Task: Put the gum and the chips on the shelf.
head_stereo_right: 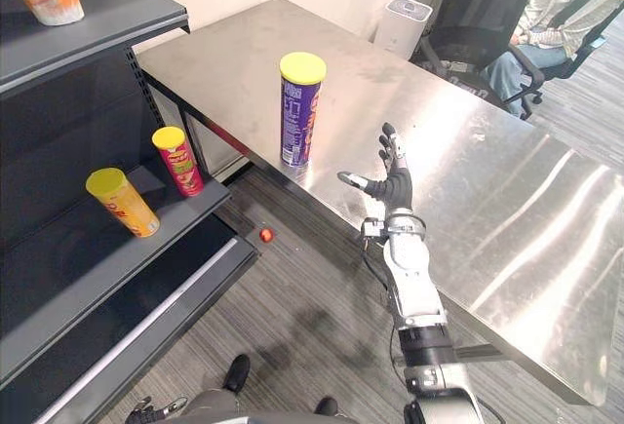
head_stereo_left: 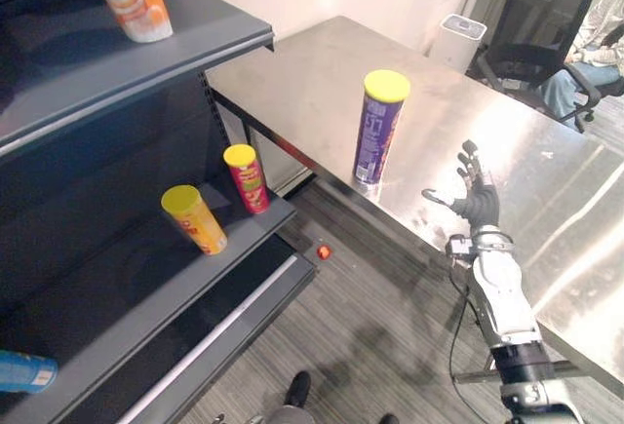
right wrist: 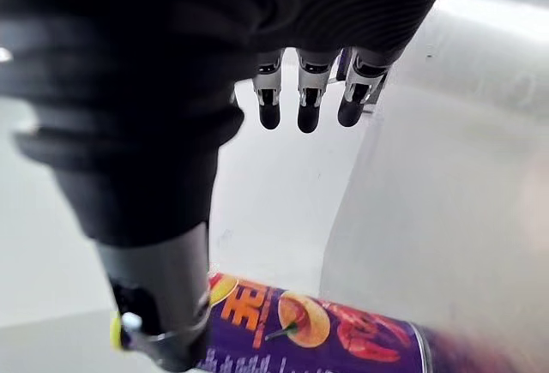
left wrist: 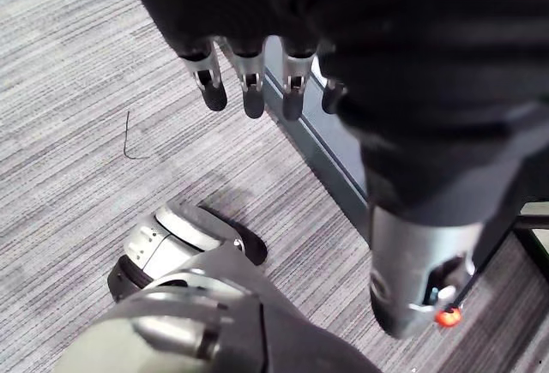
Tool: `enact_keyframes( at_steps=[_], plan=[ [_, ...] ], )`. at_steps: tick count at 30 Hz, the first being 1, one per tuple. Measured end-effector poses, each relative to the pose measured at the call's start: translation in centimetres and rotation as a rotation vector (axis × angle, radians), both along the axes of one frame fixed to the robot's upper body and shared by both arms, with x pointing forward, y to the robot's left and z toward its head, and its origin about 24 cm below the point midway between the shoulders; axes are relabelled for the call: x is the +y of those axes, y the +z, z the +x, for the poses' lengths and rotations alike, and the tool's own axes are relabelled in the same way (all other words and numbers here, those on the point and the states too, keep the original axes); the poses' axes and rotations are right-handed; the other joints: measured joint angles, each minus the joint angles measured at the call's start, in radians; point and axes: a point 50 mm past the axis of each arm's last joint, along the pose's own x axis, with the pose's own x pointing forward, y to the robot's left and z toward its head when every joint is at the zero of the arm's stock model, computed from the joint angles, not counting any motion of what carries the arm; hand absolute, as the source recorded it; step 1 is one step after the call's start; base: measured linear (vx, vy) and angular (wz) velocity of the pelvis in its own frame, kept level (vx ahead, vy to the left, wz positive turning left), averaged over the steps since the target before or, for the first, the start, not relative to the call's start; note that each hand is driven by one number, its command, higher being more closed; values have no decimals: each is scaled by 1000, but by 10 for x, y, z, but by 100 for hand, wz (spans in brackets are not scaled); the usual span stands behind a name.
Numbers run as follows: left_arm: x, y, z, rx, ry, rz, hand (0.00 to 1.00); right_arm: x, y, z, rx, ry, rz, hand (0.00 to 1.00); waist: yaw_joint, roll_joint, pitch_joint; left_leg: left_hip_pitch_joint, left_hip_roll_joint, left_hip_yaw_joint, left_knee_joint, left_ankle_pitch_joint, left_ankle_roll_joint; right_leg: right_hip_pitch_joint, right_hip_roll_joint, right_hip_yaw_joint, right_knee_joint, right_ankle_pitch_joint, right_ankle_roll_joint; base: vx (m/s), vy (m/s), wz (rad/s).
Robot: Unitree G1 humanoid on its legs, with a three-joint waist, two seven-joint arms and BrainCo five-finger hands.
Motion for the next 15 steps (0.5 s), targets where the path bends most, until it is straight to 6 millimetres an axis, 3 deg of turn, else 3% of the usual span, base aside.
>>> enact_keyframes(
  at_steps=[8,15],
  plan=[
    [-2,0,2,-9,-1,-4,0,-8,6,19,16,-81,-7,0,17,17,12,-6,-3,-19,1,0,0,10,1,-24,-12,0,0,13,-2,7],
    [-4,0,4,-14,-11,-5,0,-3,18,36,16,-83,-2,0,27,24,30,-10,-6,-22,0,1,0,9,-1,-30,-13,0,0,3,2,2]
  ],
)
